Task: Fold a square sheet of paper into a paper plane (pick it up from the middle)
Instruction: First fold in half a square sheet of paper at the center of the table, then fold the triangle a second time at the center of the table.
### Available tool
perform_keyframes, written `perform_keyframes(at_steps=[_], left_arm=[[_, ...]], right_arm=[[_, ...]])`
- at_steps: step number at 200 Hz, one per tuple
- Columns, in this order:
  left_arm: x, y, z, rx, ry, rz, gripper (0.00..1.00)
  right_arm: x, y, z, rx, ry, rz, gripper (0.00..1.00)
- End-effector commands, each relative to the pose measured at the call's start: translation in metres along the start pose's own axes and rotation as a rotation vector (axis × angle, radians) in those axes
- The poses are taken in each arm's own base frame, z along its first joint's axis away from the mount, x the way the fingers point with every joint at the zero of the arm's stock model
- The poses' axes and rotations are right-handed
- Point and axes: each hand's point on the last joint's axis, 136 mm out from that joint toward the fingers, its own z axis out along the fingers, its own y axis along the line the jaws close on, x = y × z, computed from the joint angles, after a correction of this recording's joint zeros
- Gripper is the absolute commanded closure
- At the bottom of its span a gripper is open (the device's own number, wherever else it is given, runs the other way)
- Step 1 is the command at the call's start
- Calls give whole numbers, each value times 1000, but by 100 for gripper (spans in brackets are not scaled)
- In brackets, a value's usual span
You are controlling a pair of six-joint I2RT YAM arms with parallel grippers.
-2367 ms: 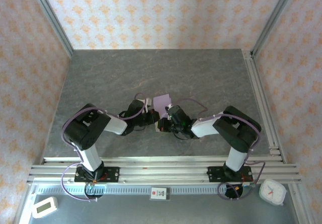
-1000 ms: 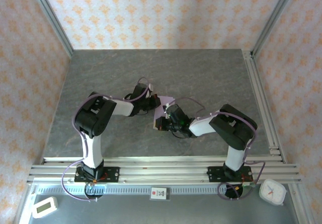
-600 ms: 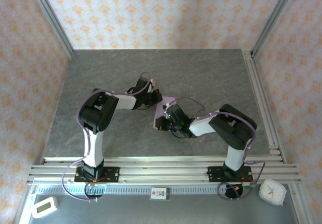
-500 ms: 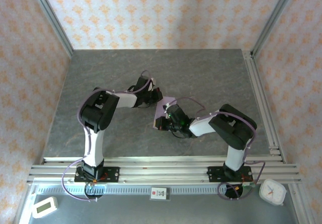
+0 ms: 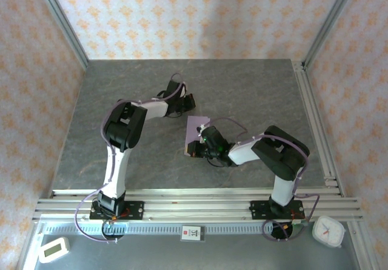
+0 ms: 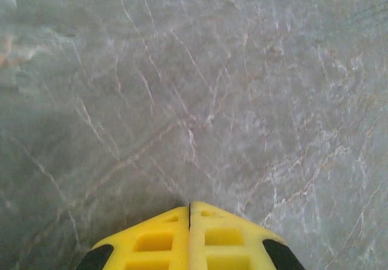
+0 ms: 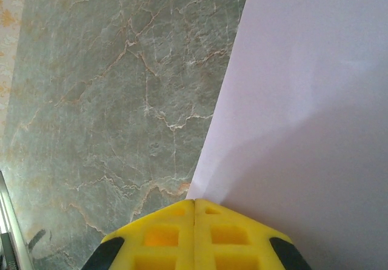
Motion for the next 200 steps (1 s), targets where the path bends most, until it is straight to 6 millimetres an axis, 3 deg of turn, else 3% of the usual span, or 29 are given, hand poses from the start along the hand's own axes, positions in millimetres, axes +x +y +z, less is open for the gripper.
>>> perform_keyframes(at_steps=[1,23,35,58,76,96,133,161,200], left_arm=[[-60,50,-5,-160,-184,12,98],[-71,28,-33,-121,-210,35,98],[-70,16,-54,-84,-229,37,97],[-48,2,-91,-25,-236,20,95],[-23,-11,-116,19,-225,30,95],[13,-21,-134,51,-193,37,92],[75,-38,-140,93,-114,85,88],[92,-43,-133,102,-92,106,87],[97,-44,-118,111,-76,113,87]], right_arm=[[87,-93,-16,331,298,62,100],[63,-70,-10,291,288,-13,100],[41,-45,-6,245,265,-52,100],[-9,3,-14,171,169,-98,100],[-41,20,-32,153,88,-93,100],[-59,13,-58,167,14,-52,100],[-66,-36,-103,232,-128,97,100],[-52,-53,-111,219,-154,163,86],[-35,-60,-105,173,-142,222,83]])
